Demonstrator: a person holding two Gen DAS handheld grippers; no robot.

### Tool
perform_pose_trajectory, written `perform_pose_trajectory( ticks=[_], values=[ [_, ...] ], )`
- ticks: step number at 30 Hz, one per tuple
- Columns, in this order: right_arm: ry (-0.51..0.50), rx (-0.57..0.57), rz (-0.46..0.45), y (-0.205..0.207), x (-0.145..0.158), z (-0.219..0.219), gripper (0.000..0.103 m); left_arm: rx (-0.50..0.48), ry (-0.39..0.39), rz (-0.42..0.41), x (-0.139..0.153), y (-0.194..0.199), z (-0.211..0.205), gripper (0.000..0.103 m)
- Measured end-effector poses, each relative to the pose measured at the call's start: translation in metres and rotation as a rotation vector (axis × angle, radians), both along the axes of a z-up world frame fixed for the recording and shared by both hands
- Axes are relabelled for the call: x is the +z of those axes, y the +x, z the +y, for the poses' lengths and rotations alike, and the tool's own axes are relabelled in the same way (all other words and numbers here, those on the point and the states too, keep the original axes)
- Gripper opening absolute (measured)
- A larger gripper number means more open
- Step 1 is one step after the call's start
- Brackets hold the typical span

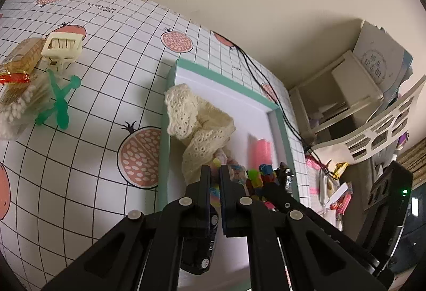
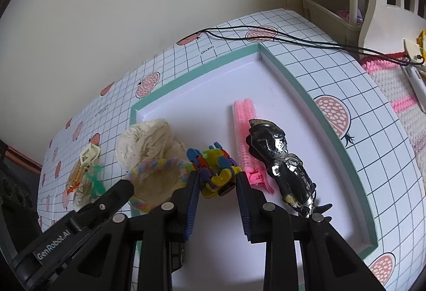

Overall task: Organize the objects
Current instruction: 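Carry the hair-tie bundle and pastel ring over the tray with both tools, then open the right tool to drop the bundle while the left tool releases the ring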

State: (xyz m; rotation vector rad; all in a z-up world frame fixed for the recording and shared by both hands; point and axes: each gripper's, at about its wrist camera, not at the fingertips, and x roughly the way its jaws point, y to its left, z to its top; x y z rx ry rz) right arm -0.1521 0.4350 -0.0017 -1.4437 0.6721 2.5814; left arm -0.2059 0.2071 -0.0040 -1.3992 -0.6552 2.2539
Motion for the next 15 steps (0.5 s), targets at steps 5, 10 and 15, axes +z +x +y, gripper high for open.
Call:
perform_pose_trajectory(
  ticks=[5, 10, 15],
  values=[
    [0.008, 0.011, -0.009, -0.0003, -0.0013, -0.0027, 0.031, -0.002, -0.017, -0.021, -0.0040, -0.0001, -0.0008, 0.006],
    [0.014, 0.011, -0.003, 0.0000, 0.0004, -0.0033, 0.031, -0.005, -0.016, -0.031, -0.0049, 0.0001, -0.0018, 0.006],
    [0.018, 0.009, 0.010, 0.0006, 0.0030, -0.0027, 0.031, -0.011, -0.012, -0.031, -0.0015, 0.0007, -0.0018, 0.007]
  ],
)
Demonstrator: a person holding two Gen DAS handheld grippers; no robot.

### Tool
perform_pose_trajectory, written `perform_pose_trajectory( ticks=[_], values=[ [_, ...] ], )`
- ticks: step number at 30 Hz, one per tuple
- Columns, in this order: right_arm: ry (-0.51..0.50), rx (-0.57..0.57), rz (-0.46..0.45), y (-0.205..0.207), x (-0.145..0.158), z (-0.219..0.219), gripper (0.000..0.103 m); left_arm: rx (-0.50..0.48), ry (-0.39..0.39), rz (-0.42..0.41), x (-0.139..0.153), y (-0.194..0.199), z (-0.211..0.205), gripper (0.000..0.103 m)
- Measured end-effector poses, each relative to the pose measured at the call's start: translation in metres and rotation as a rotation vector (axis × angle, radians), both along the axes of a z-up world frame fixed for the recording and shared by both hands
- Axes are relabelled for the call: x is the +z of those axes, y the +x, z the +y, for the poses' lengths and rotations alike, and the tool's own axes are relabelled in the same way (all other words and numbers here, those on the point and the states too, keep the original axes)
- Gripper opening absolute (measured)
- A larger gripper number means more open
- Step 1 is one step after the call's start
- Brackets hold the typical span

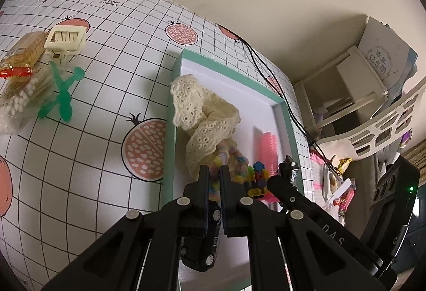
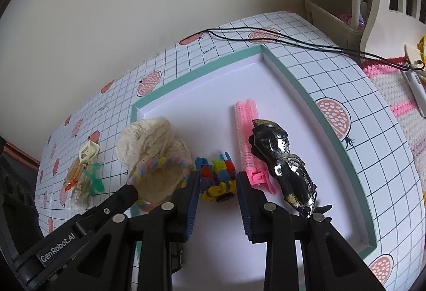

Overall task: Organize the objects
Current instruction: 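Open the right tool to drop the bundle while the left tool releases the ring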

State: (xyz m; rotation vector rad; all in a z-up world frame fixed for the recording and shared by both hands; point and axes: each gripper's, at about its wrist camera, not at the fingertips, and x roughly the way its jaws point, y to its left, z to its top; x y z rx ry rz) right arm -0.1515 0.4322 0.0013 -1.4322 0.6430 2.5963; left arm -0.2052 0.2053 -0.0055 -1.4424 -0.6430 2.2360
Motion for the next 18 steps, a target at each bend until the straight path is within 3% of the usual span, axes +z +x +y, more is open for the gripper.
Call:
perform_pose_trajectory(
  ticks=[4, 13, 18],
  values=[
    [0.002, 0.004, 0.013, 0.000, 0.003, -0.001, 0.031, -0.003, 0.002, 0.015, 0.006, 0.002, 0.000, 0.016],
    [0.001, 0.025, 0.013, 0.000, 0.002, -0.005, 0.031, 0.014, -0.039, 0.051, 0.014, 0.003, -0.007, 0.020],
    [0.007, 0.049, 0.013, -0.001, 0.000, -0.011, 0.039, 0.038, -0.076, 0.069, 0.017, 0.003, -0.014, 0.036]
  ],
)
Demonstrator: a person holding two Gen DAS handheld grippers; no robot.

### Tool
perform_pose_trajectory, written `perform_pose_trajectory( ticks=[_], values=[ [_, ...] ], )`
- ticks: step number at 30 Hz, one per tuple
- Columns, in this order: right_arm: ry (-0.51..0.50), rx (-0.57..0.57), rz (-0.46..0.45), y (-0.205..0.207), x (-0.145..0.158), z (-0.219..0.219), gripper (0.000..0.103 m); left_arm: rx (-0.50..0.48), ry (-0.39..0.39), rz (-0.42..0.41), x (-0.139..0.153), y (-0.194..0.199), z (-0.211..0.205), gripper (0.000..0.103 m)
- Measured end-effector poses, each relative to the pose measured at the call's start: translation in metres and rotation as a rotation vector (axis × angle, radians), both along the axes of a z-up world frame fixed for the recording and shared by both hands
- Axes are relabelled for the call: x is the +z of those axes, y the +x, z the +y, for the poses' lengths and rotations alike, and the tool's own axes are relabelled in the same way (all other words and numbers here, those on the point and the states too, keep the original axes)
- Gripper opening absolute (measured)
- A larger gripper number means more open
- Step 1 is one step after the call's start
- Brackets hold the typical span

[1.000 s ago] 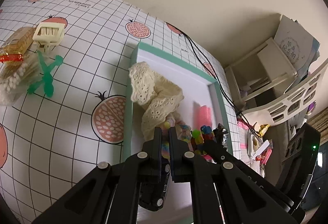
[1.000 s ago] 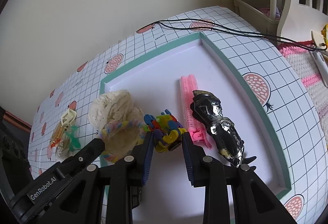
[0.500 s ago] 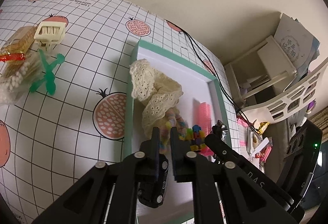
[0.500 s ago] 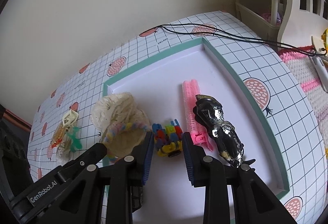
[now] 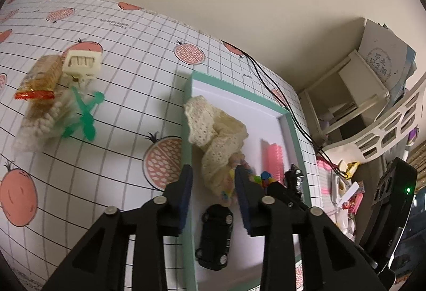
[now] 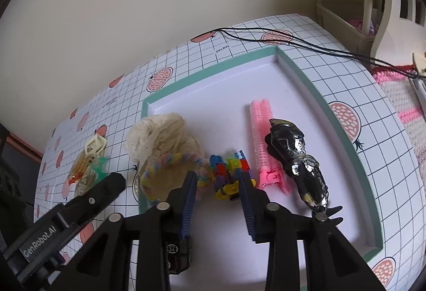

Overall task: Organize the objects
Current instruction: 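Open the right tool to drop the bundle while the left tool releases the ring, then move both tools back from the tray toward the cotton swab pack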

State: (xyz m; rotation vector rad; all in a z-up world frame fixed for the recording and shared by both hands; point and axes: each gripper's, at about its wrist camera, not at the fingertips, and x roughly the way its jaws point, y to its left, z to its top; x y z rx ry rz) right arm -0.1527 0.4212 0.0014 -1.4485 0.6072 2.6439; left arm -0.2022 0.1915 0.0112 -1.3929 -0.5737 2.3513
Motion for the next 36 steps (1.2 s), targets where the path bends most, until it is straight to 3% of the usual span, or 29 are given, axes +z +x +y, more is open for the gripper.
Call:
perform_pose_trajectory(
  ticks=[4, 6, 8, 12, 15, 16, 18, 23, 25, 26, 28, 36],
  values=[
    [-0.007, 0.006, 0.012, 0.000, 0.001, -0.003, 0.049, 0.023, -0.038, 0.005, -0.001, -0.001, -0.005, 0.041],
    [-0.004, 0.016, 0.014, -0.001, 0.001, -0.005, 0.056, 0.038, -0.061, 0.005, -0.002, 0.000, -0.008, 0.054],
    [-0.003, 0.021, 0.017, -0.002, 0.000, -0.007, 0.065, 0.053, -0.085, 0.005, -0.003, 0.000, -0.011, 0.055],
    [-0.002, 0.042, 0.019, -0.002, -0.001, -0.012, 0.071, 0.090, -0.123, 0.010, -0.005, -0.001, -0.017, 0.067],
    [0.010, 0.058, 0.021, -0.003, 0.000, -0.016, 0.079, 0.114, -0.139, 0.008, -0.006, -0.002, -0.022, 0.068],
    [0.016, 0.061, 0.021, -0.003, 0.000, -0.017, 0.082, 0.121, -0.144, 0.009, -0.006, -0.001, -0.024, 0.071],
    [0.021, 0.062, 0.019, -0.004, -0.001, -0.018, 0.085, 0.145, -0.162, 0.014, -0.008, -0.002, -0.027, 0.089],
    [0.027, 0.074, 0.015, -0.005, -0.003, -0.020, 0.093, 0.181, -0.172, 0.013, -0.010, -0.003, -0.036, 0.091],
    [0.033, 0.078, 0.015, -0.004, -0.003, -0.021, 0.097, 0.195, -0.185, 0.020, -0.009, -0.003, -0.038, 0.095],
    [0.037, 0.080, 0.017, -0.004, -0.003, -0.022, 0.099, 0.204, -0.191, 0.024, -0.009, -0.003, -0.039, 0.102],
    [0.044, 0.080, 0.018, -0.004, -0.003, -0.023, 0.103, 0.221, -0.205, 0.031, -0.008, -0.002, -0.041, 0.103],
    [0.063, 0.077, 0.031, -0.004, -0.003, -0.024, 0.103, 0.256, -0.223, 0.033, -0.007, 0.000, -0.048, 0.103]
  ],
)
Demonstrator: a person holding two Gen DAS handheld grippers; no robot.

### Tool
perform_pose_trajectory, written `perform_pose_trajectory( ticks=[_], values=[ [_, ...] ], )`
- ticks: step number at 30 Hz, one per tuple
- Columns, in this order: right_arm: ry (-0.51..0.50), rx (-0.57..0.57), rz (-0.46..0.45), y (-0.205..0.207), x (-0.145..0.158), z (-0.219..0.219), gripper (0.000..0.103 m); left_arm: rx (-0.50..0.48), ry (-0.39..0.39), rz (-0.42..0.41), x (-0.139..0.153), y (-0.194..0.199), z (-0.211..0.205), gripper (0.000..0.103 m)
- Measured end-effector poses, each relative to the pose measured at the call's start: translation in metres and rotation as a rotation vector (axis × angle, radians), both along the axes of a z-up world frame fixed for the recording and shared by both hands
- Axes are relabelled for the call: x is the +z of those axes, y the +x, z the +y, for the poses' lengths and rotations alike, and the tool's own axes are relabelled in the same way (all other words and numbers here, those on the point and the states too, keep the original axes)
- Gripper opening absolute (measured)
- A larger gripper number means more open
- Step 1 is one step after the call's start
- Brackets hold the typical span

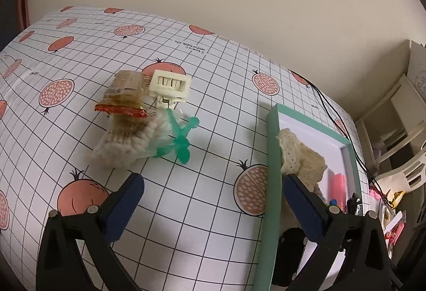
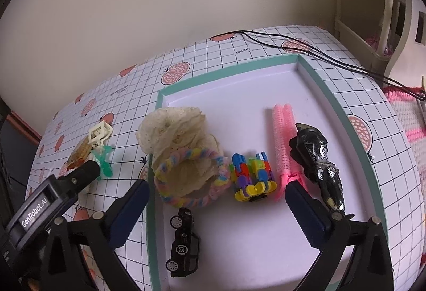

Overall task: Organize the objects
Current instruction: 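Move both tools back from the tray toward the cotton swab pack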

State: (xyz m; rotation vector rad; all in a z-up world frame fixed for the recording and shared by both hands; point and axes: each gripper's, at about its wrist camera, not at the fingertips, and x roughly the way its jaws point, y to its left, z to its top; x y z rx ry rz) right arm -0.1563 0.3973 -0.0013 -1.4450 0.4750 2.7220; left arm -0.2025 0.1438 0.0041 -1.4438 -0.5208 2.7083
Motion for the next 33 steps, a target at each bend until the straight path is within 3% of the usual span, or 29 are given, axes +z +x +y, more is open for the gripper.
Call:
perform_pose_trajectory(
  ticks=[11, 21, 27, 33],
  values=[
    [0.012, -0.007, 0.033, 0.001, 0.006, -0.002, 0.103, 0.001, -0.010, 0.026, 0.008, -0.001, -0.009, 0.103],
    [0.003, -0.016, 0.107, -0.001, 0.022, -0.015, 0.103, 0.047, -0.024, 0.074, 0.021, 0.000, -0.050, 0.103],
    [-0.026, 0.038, 0.141, -0.004, 0.032, -0.039, 0.101, 0.086, -0.012, 0.093, 0.028, 0.002, -0.080, 0.103],
    [-0.014, 0.113, 0.141, -0.007, 0.034, -0.072, 0.092, 0.102, -0.014, 0.088, 0.031, 0.005, -0.100, 0.103]
  ],
)
